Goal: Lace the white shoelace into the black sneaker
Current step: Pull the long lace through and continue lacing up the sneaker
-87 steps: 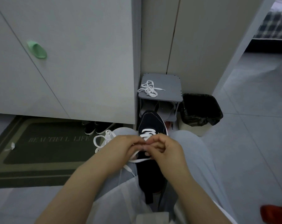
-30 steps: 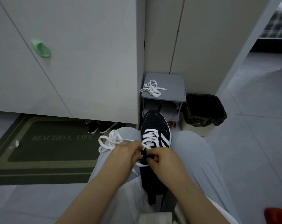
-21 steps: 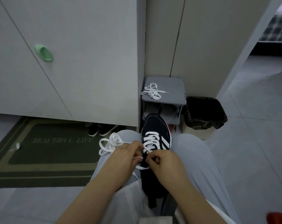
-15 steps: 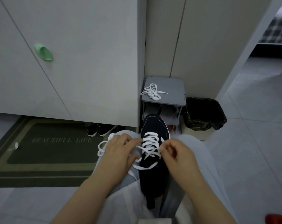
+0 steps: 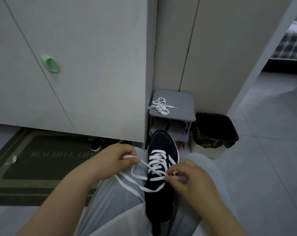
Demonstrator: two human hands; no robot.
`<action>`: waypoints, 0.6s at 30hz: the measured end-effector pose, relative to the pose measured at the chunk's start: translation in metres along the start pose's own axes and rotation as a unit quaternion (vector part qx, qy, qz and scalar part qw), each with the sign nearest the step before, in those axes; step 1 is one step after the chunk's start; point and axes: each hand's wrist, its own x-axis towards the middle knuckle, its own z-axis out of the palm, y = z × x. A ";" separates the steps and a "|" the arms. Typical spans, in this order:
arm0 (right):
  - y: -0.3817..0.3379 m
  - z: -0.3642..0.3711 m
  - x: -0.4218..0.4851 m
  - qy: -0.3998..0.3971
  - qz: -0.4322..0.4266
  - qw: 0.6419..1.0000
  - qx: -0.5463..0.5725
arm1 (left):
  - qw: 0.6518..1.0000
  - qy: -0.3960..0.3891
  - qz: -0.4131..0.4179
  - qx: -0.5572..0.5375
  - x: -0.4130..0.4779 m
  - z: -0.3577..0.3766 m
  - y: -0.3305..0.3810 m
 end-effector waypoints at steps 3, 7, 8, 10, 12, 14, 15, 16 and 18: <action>0.002 0.013 0.000 -0.039 -0.010 0.994 -0.101 | 0.999 0.024 -0.002 -0.040 0.000 -0.004 0.001; 0.008 0.003 0.001 -0.017 -0.006 0.996 -0.087 | 0.994 0.076 -0.007 -0.075 -0.001 -0.007 0.003; 0.011 0.002 0.000 -0.035 -0.011 0.995 -0.088 | 0.992 0.093 -0.008 -0.084 -0.001 -0.008 0.003; 0.014 -0.003 0.000 -0.044 -0.024 0.996 -0.069 | 0.987 0.123 -0.008 -0.104 -0.001 -0.012 0.005; 0.012 -0.010 -0.001 0.028 0.010 0.998 0.059 | 0.981 0.149 -0.012 -0.125 -0.001 -0.016 0.007; 0.007 -0.019 -0.001 0.157 0.076 0.953 0.249 | 0.969 0.175 -0.024 -0.171 -0.001 -0.019 0.007; 0.004 -0.024 -0.001 0.206 0.090 0.924 0.309 | 0.961 0.188 -0.028 -0.199 -0.001 -0.019 0.007; 0.001 -0.027 -0.002 0.237 0.098 0.904 0.343 | 0.952 0.201 -0.033 -0.228 -0.001 -0.020 0.007; -0.005 -0.031 -0.003 0.238 0.093 0.884 0.391 | 0.936 0.213 -0.046 -0.275 -0.002 -0.019 0.006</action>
